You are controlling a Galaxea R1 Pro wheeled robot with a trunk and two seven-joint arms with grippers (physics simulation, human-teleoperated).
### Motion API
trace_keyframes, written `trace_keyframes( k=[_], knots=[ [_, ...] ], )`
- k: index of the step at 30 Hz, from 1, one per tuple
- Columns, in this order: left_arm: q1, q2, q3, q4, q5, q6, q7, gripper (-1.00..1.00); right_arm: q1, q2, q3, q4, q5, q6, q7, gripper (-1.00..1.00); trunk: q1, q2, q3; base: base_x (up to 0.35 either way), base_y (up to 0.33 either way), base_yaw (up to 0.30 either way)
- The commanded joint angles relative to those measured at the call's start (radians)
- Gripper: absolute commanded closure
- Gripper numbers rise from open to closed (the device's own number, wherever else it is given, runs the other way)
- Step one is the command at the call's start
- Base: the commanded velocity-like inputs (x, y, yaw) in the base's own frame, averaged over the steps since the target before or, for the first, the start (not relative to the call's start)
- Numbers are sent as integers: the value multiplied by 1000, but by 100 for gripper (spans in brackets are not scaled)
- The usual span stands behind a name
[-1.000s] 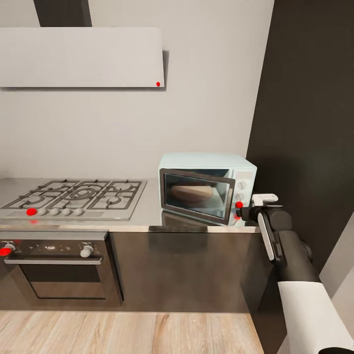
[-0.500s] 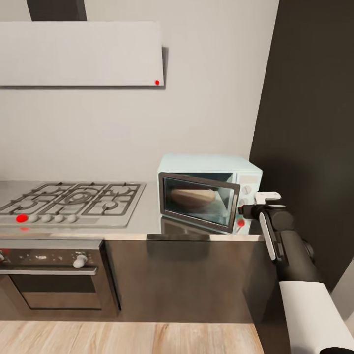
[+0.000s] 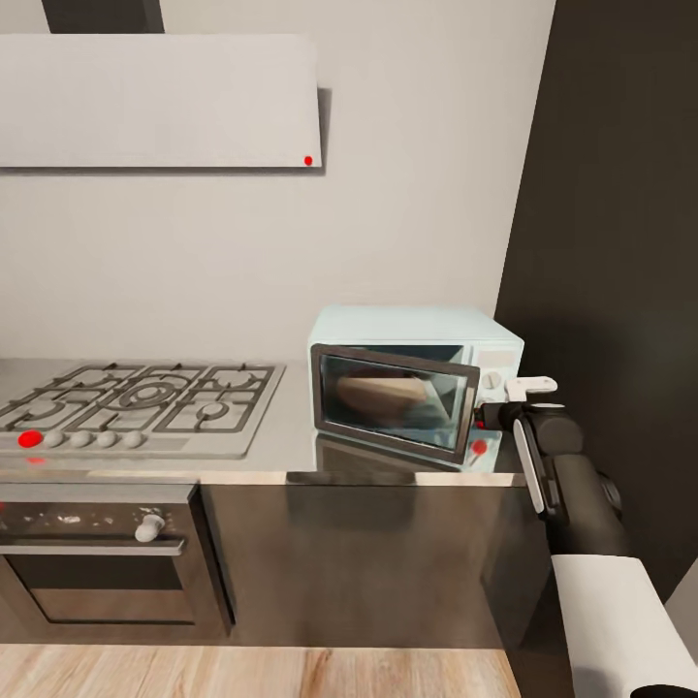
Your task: In the kitchen, take the popcorn bag from the countertop, put it into the microwave, and heat it until the popcorn is cooked so the cooked popcorn ends up inside the bag.
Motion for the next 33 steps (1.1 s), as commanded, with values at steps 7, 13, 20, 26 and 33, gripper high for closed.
trace_keyframes(
  k=[7, 13, 20, 26, 33],
  knots=[
    [0, 0, 0, 0, 6, -2, 0, -100, -1, 0, 4, -1, -57, 3, 17, -100, 0, -1, -1, 0, 0, 0],
    [0, 0, 0, 0, 6, -2, 0, -100, -1, -10, 3, 8, -54, -34, 107, -100, 0, -1, -1, 0, 0, 0],
    [0, 0, 0, 0, 6, -2, 0, -100, -1, -40, -19, 14, -47, -67, 117, -100, 0, -1, -1, 1, 0, 0],
    [0, 1, 0, -1, 5, -3, 0, -100, -1, -43, -22, 13, -45, -67, 115, -100, 0, -1, -1, 125, -92, 0],
    [0, 0, 0, 0, 6, -3, 0, -100, -1, -43, -22, 13, -45, -68, 114, -100, 0, -1, -1, 16, -12, 0]
  ],
)
